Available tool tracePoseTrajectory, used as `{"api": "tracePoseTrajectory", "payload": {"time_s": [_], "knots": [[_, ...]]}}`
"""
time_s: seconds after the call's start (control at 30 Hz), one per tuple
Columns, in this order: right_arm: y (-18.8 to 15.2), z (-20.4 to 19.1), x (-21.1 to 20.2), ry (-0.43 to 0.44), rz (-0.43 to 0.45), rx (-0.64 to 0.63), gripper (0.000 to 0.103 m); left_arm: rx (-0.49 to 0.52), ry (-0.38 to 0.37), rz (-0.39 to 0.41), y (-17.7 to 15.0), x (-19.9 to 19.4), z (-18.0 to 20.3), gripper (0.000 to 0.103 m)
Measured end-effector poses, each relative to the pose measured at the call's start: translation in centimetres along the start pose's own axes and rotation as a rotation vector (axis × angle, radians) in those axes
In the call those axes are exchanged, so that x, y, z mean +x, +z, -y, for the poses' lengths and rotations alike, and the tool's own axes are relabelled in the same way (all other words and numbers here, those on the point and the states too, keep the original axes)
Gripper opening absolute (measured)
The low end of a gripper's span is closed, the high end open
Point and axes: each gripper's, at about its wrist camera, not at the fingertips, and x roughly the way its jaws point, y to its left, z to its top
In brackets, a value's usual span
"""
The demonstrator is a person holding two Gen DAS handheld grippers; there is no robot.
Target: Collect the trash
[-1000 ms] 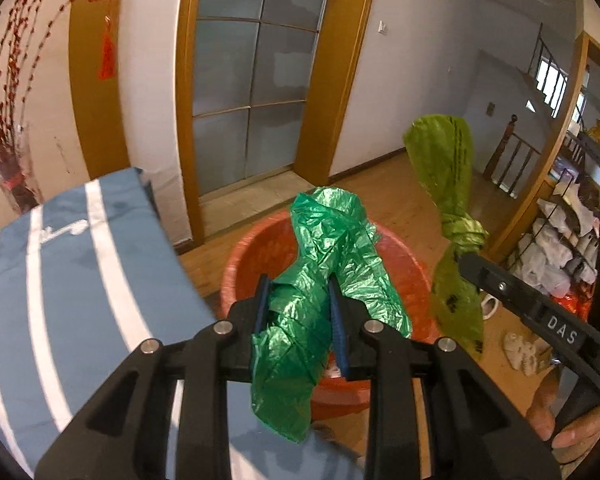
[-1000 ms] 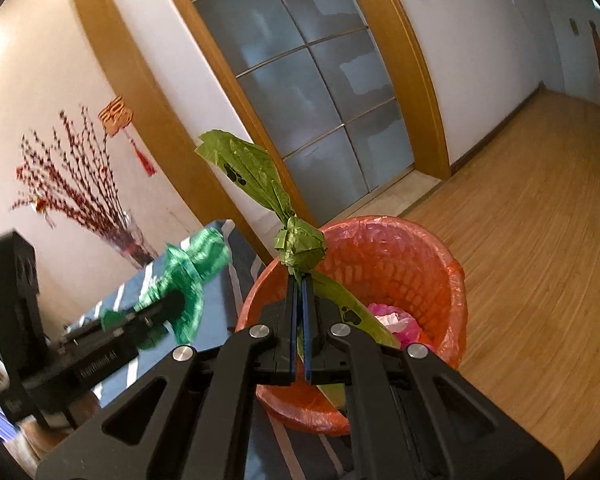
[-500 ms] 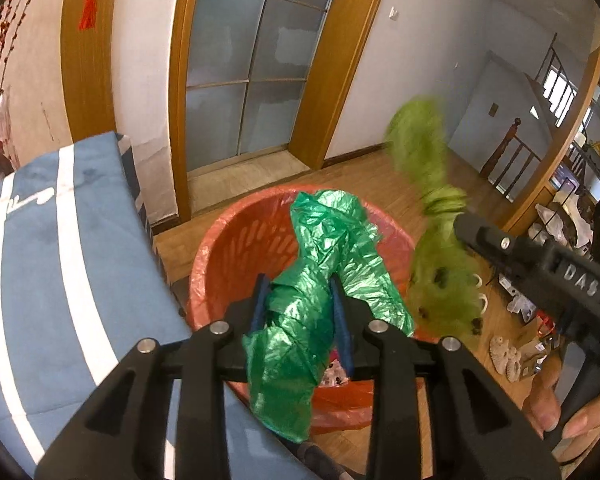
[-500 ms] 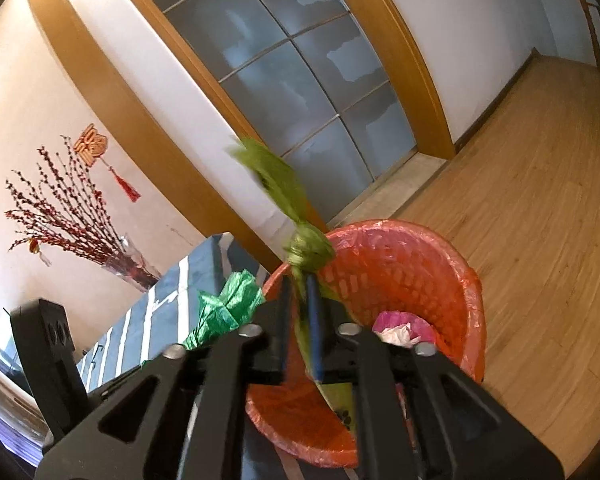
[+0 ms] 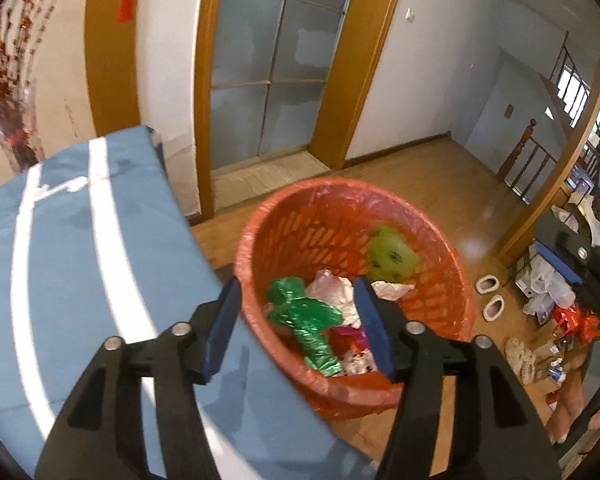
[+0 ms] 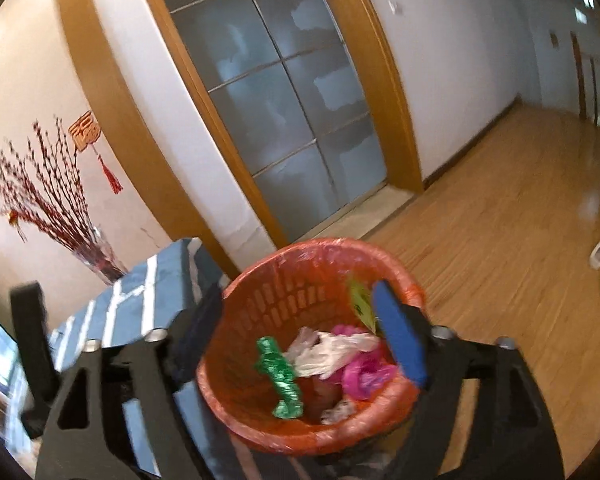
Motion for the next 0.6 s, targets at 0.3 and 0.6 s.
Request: {"api": "tracePoseTrajectory", "payload": {"time_s": [0.3,0.6], "knots": [[-2.5,-4.0,-5.3,-0.113,0.089,-0.172,0.101,0.029,0.158,0.188,-3.2,-8.9,-1.7,0.099],[-7.9,-7.7,-9.8,-0.276,0.186,-0.283,0.101,-0.011,0.298,0.296,-8.8,-15.8,-2.3,0.099]]}}
